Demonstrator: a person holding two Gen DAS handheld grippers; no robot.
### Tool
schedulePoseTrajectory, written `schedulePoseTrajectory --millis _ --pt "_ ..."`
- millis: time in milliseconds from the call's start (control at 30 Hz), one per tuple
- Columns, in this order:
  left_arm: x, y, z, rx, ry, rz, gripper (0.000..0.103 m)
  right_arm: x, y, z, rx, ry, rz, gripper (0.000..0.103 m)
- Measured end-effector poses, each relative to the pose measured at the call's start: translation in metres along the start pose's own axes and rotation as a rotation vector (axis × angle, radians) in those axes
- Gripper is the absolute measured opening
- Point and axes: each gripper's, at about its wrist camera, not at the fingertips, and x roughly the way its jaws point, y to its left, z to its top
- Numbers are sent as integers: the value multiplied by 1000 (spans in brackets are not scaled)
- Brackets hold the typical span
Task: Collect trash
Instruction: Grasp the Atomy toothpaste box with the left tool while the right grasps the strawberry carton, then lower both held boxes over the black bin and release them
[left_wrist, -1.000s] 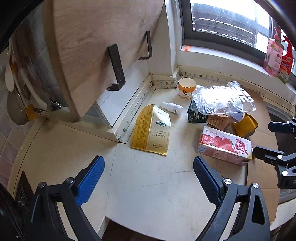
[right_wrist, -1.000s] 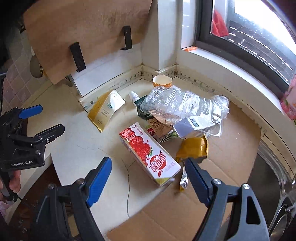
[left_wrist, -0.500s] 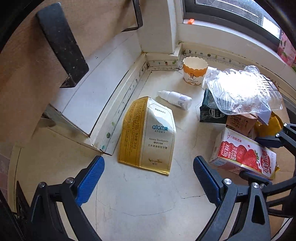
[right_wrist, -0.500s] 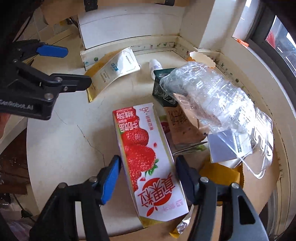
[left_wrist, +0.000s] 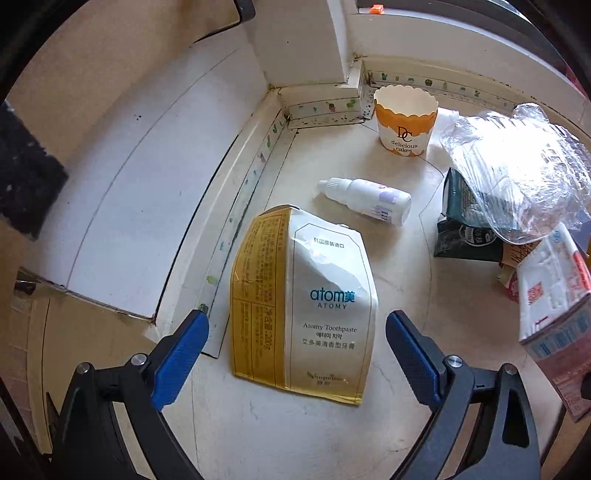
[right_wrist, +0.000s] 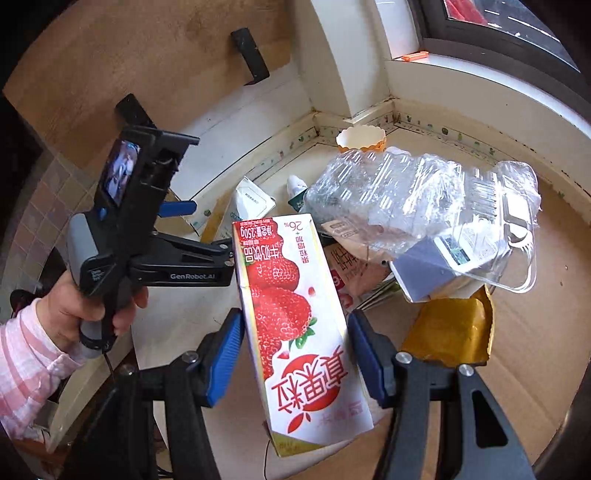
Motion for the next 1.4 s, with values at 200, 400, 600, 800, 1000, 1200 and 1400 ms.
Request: schedulePoseTrajectory --millis 200,400,600,800,1000,1200,1400 --pt "23 9 5 -64 52 -30 96 1 -2 -3 31 -15 11 58" --pt "29 8 10 -88 53 -79 97 5 -8 -4 51 -17 16 58" --pt "26 5 2 -130 65 -135 88 2 -11 -12 68 -13 12 58" --pt "9 -14 -14 -99 43 -97 88 -5 -10 -22 88 -20 17 58" --pt "-28 -20 -30 -119 9 -125 88 -18 -1 -35 105 -31 0 58" --pt "-92 -15 -73 -118 -24 -124 88 -44 21 -57 124 -59 -12 58" --pt "-162 -5 -140 -109 -69 -139 88 -84 63 -95 156 -125 -24 58"
